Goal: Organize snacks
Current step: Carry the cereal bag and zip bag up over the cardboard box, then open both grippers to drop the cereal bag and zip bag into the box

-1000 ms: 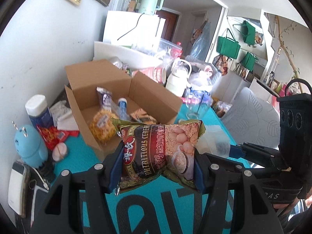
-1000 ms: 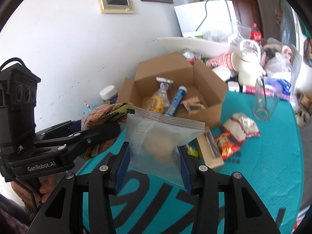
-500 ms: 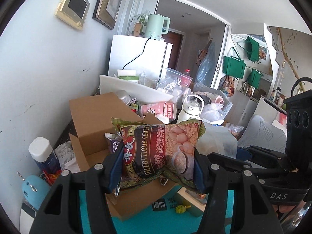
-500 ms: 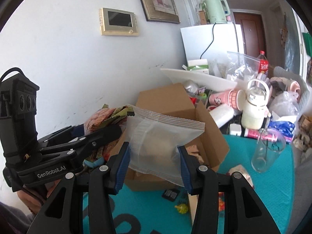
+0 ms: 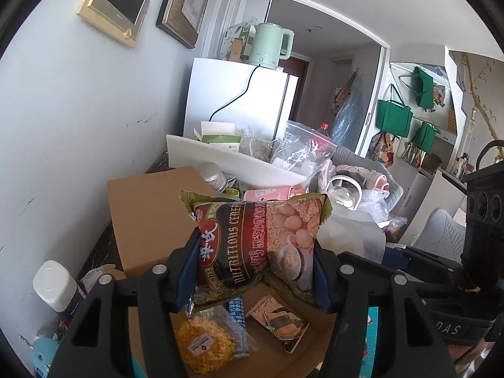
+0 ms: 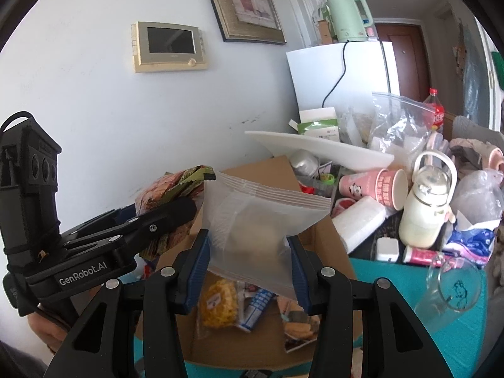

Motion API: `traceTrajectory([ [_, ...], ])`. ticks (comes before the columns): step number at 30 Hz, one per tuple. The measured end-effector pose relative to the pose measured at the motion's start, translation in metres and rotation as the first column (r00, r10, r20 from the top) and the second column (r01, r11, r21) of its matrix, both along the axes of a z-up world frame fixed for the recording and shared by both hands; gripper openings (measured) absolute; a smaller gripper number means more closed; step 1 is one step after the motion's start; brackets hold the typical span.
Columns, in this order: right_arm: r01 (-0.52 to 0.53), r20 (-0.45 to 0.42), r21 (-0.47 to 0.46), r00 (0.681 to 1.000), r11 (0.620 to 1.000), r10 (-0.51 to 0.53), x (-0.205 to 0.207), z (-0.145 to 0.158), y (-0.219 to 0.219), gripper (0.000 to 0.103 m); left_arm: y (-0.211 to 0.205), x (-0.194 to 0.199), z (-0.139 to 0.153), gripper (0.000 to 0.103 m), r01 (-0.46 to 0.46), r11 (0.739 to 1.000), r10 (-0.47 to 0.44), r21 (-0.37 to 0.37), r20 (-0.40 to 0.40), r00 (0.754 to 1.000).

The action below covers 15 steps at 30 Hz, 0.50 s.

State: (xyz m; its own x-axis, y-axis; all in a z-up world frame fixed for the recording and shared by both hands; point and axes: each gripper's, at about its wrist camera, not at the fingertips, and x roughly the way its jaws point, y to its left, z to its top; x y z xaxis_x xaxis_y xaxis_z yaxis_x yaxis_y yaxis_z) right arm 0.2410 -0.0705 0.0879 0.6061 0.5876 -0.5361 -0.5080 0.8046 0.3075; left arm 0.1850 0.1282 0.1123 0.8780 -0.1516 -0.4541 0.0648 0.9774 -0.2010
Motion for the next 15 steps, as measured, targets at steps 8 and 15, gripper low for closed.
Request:
traceTrajectory([
  [8, -0.005, -0.069, -0.032, 0.998, 0.999, 0.003, 0.031, -0.036, 0.014, 0.046, 0.007, 0.038, -0.041, 0.059, -0.042, 0.998, 0.047, 0.037, -0.142, 0.989],
  [15, -0.009, -0.157, -0.077, 0.988, 0.997, -0.003, 0.050, -0.068, 0.021, 0.047, 0.010, 0.058, -0.066, 0.059, -0.061, 0.997, 0.073, 0.056, -0.243, 0.967],
])
